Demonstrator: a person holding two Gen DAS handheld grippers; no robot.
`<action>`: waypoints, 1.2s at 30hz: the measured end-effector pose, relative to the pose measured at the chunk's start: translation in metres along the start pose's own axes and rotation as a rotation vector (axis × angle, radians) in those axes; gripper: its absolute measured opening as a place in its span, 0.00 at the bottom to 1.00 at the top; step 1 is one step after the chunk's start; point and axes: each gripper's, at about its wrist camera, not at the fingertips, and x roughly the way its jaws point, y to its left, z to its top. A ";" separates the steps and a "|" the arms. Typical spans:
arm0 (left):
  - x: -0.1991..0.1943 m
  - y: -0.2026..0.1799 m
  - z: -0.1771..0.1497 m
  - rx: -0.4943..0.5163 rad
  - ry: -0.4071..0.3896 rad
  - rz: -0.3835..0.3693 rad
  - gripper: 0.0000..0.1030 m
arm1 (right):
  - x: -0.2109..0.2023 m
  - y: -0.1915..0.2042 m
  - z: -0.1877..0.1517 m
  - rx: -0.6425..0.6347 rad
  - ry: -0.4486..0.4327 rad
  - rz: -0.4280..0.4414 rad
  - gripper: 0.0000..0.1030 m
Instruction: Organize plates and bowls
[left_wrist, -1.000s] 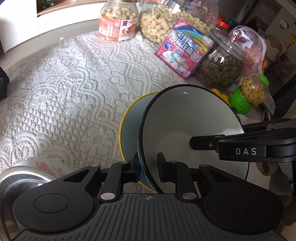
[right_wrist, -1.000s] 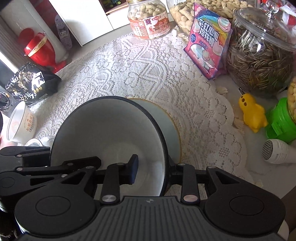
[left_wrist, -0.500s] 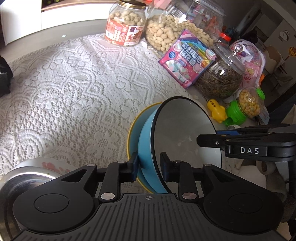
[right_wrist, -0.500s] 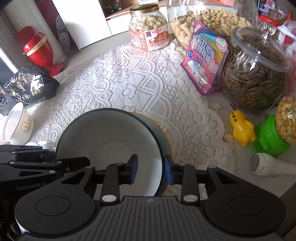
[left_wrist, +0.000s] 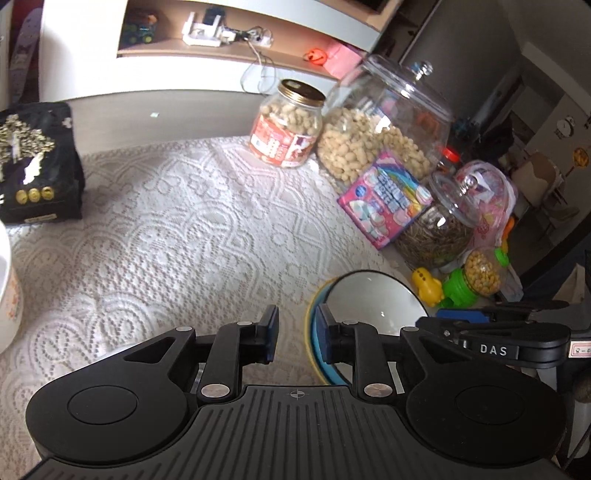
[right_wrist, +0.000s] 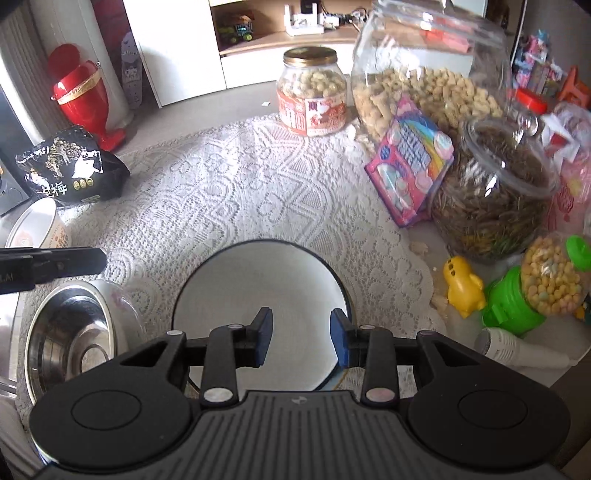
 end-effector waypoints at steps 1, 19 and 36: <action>-0.013 0.014 0.002 -0.027 -0.034 0.012 0.23 | -0.005 0.008 0.003 -0.029 -0.027 -0.021 0.34; -0.103 0.219 -0.014 -0.358 -0.363 0.691 0.24 | 0.068 0.274 0.096 -0.185 0.040 0.397 0.53; -0.084 0.239 -0.038 -0.587 -0.204 0.429 0.20 | 0.115 0.296 0.084 -0.158 0.168 0.360 0.12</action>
